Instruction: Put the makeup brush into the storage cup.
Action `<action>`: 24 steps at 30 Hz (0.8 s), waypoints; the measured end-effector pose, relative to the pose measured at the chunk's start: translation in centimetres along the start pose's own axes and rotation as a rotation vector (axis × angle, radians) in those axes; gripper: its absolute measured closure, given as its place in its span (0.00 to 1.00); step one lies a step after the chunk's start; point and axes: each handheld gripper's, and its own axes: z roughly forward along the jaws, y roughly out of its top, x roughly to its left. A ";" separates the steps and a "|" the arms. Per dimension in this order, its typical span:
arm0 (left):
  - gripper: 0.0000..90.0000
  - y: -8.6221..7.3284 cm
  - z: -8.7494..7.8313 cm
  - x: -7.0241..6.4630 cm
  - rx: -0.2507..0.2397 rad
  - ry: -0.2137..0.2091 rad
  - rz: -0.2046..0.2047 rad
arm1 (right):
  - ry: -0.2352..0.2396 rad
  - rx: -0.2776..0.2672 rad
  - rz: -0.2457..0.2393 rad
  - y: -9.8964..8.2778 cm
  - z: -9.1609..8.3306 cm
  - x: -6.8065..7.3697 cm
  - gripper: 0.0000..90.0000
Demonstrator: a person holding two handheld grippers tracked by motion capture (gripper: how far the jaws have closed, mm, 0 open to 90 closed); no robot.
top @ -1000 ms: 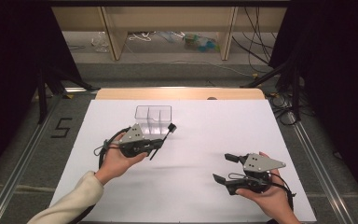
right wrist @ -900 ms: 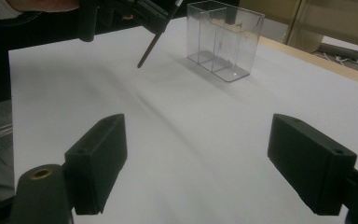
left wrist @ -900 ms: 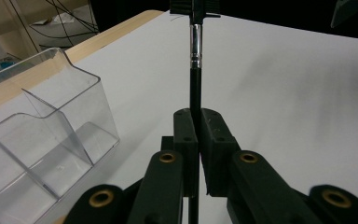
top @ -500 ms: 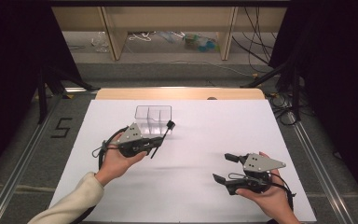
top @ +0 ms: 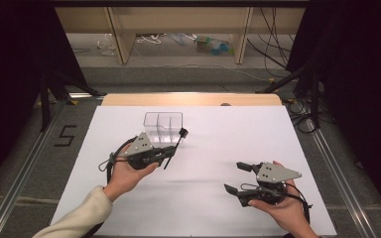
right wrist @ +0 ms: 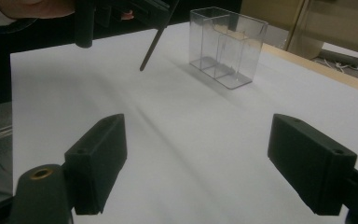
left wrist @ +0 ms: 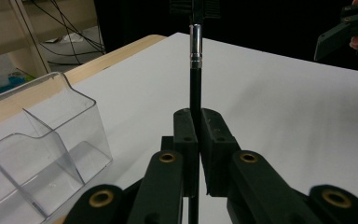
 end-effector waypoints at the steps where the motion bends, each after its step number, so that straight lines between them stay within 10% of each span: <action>1: 0.95 0.0 0.0 0.0 -0.003 -0.004 0.006 | -0.003 -0.002 0.002 0.0 0.0 0.0 0.23; 24: 0.95 0.1 -0.3 -1.2 -0.092 0.035 -0.039 | 0.003 -0.069 0.039 0.8 1.8 0.2 0.25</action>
